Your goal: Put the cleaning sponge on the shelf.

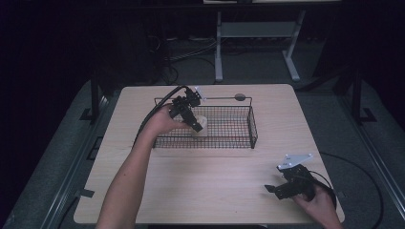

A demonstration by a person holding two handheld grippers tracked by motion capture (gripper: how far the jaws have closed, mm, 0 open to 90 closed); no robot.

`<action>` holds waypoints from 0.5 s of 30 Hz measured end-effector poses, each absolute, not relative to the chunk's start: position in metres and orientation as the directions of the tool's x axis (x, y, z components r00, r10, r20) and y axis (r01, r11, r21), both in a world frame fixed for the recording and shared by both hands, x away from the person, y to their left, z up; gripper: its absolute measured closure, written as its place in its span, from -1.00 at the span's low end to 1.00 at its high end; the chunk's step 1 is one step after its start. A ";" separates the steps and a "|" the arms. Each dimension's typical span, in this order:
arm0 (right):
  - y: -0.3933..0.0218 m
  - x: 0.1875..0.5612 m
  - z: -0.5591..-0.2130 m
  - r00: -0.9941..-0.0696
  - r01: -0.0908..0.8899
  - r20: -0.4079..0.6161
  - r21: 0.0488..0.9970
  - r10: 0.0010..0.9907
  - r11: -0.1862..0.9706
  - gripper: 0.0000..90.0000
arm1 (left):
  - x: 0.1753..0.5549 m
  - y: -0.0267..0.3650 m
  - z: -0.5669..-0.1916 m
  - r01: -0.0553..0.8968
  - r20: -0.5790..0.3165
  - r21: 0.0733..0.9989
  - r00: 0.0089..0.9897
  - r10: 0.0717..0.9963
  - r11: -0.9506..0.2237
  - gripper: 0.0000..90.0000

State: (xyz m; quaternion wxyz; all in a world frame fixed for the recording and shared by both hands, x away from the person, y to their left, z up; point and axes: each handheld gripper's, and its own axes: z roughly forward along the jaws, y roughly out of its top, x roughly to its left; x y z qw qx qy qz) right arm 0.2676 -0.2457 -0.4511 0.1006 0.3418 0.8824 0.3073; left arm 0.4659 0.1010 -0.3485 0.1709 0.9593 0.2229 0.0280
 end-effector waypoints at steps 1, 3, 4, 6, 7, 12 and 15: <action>-0.246 0.268 -0.451 -0.746 0.542 0.032 0.611 0.666 0.577 -0.68 | 0.465 0.101 -0.349 0.420 -0.024 0.342 0.898 0.439 -0.841 -0.55; -0.246 0.268 -0.451 -0.745 0.542 0.032 0.611 0.666 0.577 -0.68 | 0.463 0.102 -0.348 0.418 -0.022 0.338 0.899 0.437 -0.843 -0.55; -0.246 0.268 -0.451 -0.745 0.543 0.032 0.610 0.666 0.577 -0.68 | 0.462 0.102 -0.347 0.412 -0.019 0.335 0.902 0.431 -0.848 -0.55; -0.246 0.268 -0.451 -0.746 0.541 0.031 0.611 0.666 0.578 -0.68 | 0.459 0.102 -0.345 0.409 -0.013 0.337 0.902 0.431 -0.848 -0.55; -0.246 0.268 -0.451 -0.746 0.541 0.030 0.610 0.666 0.578 -0.68 | 0.457 0.102 -0.344 0.404 -0.010 0.336 0.905 0.426 -0.851 -0.55; -0.245 0.268 -0.451 -0.744 0.544 0.032 0.609 0.668 0.577 -0.68 | 0.446 0.101 -0.338 0.378 0.005 0.342 0.915 0.404 -0.860 -0.55; -0.245 0.269 -0.452 -0.747 0.539 0.023 0.606 0.664 0.585 -0.68 | 0.442 0.102 -0.336 0.372 0.007 0.343 0.917 0.398 -0.862 -0.55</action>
